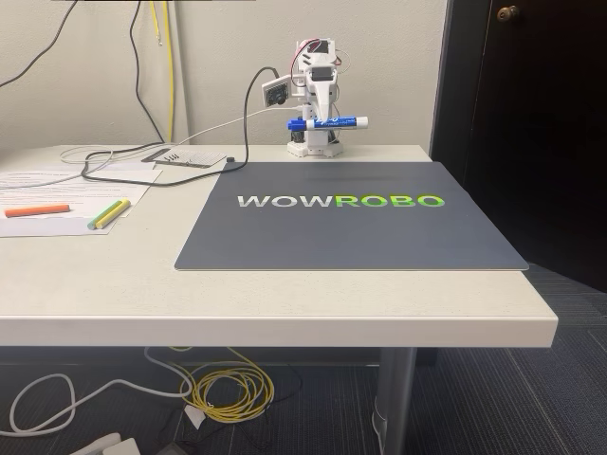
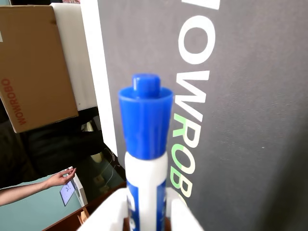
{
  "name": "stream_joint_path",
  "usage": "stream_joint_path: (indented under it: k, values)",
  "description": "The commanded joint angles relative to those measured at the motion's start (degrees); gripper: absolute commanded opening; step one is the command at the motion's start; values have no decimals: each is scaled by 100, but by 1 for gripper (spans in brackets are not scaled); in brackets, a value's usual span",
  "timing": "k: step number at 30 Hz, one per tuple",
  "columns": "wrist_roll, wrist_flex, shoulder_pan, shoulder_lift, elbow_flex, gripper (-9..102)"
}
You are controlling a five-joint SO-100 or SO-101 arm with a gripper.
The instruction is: Pick up the blue marker.
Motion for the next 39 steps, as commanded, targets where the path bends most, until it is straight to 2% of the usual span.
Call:
stream_joint_path:
  k: [1,39]
  values:
    - [-18,-97,0,53,-44,0]
    - [9,-185,53,0,-26,0]
